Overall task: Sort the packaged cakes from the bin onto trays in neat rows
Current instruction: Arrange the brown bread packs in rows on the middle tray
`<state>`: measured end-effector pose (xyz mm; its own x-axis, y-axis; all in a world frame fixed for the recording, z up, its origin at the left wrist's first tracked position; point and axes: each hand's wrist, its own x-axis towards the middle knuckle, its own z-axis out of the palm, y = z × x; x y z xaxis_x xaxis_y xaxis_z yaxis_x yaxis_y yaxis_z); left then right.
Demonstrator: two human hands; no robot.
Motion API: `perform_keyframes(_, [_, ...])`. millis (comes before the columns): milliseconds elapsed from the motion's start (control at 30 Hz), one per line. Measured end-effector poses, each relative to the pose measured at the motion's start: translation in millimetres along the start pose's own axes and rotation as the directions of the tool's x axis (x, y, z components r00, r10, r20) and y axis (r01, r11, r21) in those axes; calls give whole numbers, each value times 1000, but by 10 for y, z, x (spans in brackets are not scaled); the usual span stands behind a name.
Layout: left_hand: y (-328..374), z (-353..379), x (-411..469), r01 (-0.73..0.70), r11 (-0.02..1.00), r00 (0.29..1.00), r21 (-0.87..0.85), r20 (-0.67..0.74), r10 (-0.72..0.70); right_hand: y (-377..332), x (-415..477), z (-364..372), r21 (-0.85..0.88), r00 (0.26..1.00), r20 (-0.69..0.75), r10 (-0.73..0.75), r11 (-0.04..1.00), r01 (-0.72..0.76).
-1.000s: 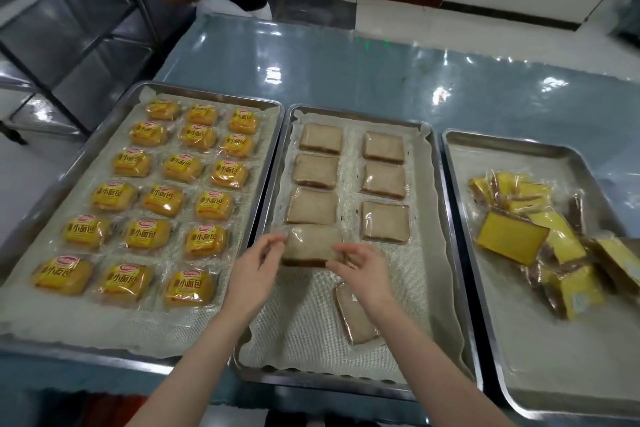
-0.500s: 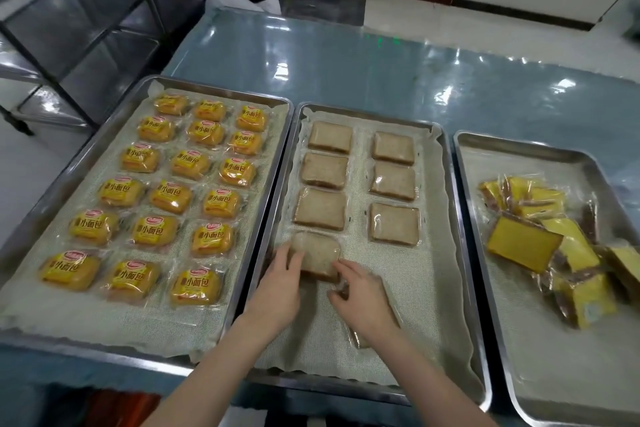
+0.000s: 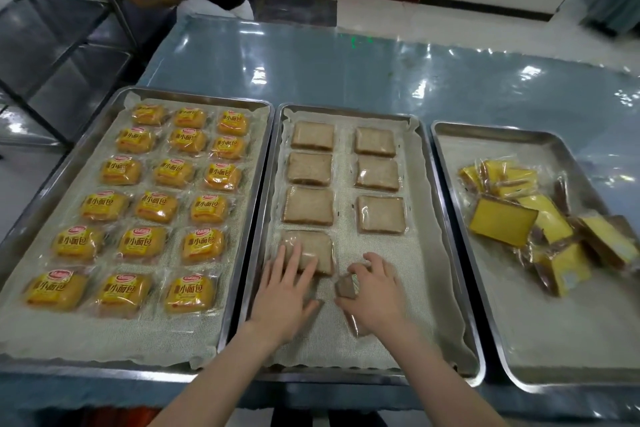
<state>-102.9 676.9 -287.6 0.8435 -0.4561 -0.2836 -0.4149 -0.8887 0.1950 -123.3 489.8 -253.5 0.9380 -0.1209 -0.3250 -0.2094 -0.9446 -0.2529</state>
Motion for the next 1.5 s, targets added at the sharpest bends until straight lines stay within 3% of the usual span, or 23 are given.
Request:
perform_keyframes(133, [13, 8, 8, 14, 1000, 1000, 13, 14, -14, 79, -40, -87, 73, 1000, -7, 18, 997, -17])
perform_keyframes(200, [79, -90, 26, 51, 998, 999, -28, 6, -50, 164, -78, -167, 203, 999, -16, 33, 979, -29])
perform_keyframes(333, [310, -247, 8, 42, 944, 964, -327, -235, -124, 274, -145, -422, 490, 995, -92, 31, 871, 18])
perform_keyframes(400, [467, -330, -12, 70, 806, 962, -588, -173, -210, 325, -161, -509, 669, 989, -136, 57, 742, 49])
perform_keyframes(467, [636, -416, 3, 191, 621, 968, -760, 41, -248, 410, -191, -541, 789, 989, -133, 68, 612, 64])
perform_keyframes(567, [876, -481, 6, 364, 186, 918, -912, 318, -239, 562, -283, -544, 883, 997, -76, 21, 466, 57])
perform_keyframes(600, [930, -475, 12, 365, 123, 913, -923, 329, -241, 605, -313, -544, 882, 997, -74, 0, 466, 66])
perform_keyframes(800, [1167, -349, 102, 202, 153, 873, -967, 108, -475, 1022, -454, -501, 769, 994, -111, 2, 634, 85])
perform_keyframes(867, [1275, -329, 90, 160, 191, 865, -969, 44, -499, 1117, -497, -462, 819, 996, -84, 11, 570, 63])
perform_keyframes(967, [1407, -270, 73, 95, 167, 851, -981, -7, -525, 1217, -536, -408, 882, 998, -44, 44, 471, 18])
perform_keyframes(1133, [1511, -132, 69, 80, 320, 838, -944, -110, -535, 1314, -530, -329, 848, 997, -70, 21, 528, 48])
perform_keyframes(1333, [1509, -76, 74, 188, 258, 868, -948, 38, -495, 1306, -361, -353, 831, 994, -97, 48, 554, 55])
perform_keyframes(1500, [1448, -78, 30, 316, 262, 912, -912, 215, -349, 1170, 6, -502, 577, 983, -143, -119, 797, 180])
